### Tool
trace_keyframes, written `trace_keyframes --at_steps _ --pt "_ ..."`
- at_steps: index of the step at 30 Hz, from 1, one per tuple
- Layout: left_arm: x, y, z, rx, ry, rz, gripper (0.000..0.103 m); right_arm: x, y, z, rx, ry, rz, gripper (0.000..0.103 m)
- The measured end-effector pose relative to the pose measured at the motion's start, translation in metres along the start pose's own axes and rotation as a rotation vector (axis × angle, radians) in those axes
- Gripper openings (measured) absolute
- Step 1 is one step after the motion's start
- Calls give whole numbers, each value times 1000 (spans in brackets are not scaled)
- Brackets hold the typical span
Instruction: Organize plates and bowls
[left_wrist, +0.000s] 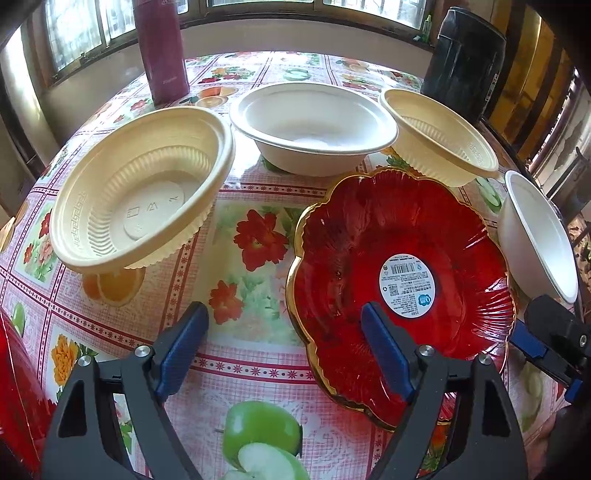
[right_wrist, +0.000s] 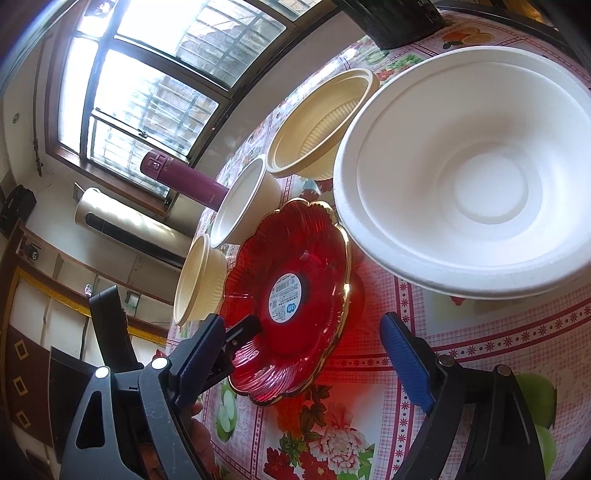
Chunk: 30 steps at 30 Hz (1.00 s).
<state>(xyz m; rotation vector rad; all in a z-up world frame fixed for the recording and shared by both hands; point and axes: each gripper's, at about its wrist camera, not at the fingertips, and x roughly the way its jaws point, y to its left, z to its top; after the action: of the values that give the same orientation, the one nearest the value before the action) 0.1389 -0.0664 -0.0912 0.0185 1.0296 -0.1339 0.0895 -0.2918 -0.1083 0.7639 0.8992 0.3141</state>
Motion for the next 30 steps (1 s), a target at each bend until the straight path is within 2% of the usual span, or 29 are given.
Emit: trace_keyframes --at_steps 5,8,11,13,14,15,30 --pt "0 0 0 2 -4 -1 86 -1 -3 0 11 -12 -9 78" --pt "0 0 0 3 -7 -2 86 -2 -5 0 18 -19 -17 70" --pt "0 0 0 5 -11 -3 86 -1 -9 0 31 -18 -33 50" --pt "0 0 0 6 -13 -3 86 2 -12 -1 41 -8 -39 29" --pt "0 0 0 6 -14 -4 86 4 -14 -1 46 -1 -44 24" --pt "0 0 0 7 -17 -4 86 6 -15 -2 50 7 -51 13" --pt "1 -2 -1 33 -45 -21 85 9 -9 -4 21 0 -65 11"
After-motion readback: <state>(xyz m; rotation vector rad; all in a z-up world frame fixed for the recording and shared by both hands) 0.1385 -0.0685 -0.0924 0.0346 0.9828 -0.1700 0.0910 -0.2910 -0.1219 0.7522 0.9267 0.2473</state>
